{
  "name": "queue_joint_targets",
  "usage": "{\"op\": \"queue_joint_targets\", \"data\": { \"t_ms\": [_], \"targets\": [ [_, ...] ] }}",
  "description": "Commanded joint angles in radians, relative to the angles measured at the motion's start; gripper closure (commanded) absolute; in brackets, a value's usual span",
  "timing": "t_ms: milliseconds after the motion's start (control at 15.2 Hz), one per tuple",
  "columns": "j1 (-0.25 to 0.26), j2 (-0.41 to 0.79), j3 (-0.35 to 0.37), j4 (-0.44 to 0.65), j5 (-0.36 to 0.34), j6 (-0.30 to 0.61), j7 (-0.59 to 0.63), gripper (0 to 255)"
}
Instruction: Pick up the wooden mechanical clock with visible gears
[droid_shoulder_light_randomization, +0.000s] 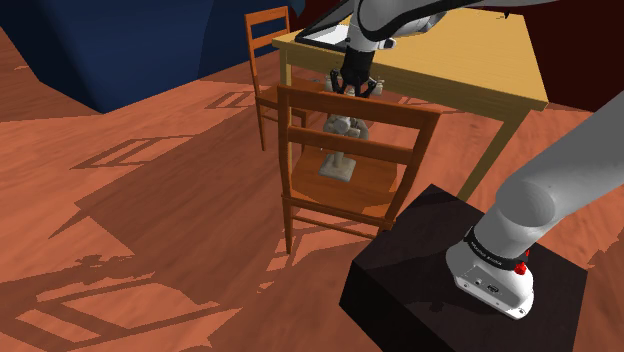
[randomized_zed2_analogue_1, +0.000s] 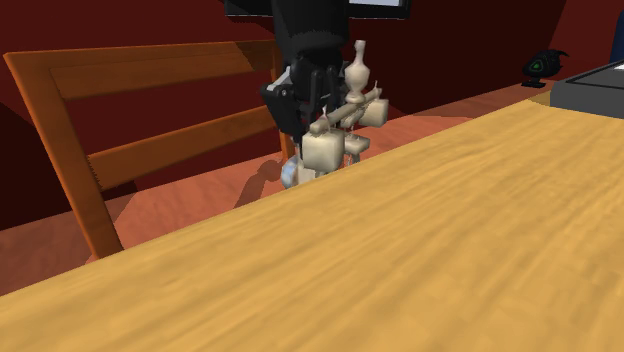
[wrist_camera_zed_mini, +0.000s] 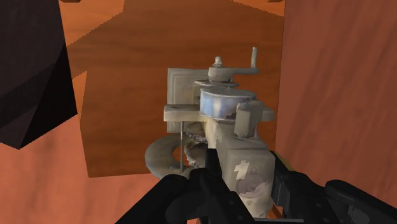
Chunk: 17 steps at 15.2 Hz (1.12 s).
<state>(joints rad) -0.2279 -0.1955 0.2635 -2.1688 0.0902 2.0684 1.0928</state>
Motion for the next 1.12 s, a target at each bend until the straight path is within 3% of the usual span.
{"op": "queue_joint_targets", "data": {
  "t_ms": [0,1056],
  "targets": [
    [0.0,-0.004,-0.001,0.009,0.0,-0.014,0.0,255],
    [-0.004,-0.025,-0.009,0.179,-0.001,-0.204,0.004,255]
  ]
}}
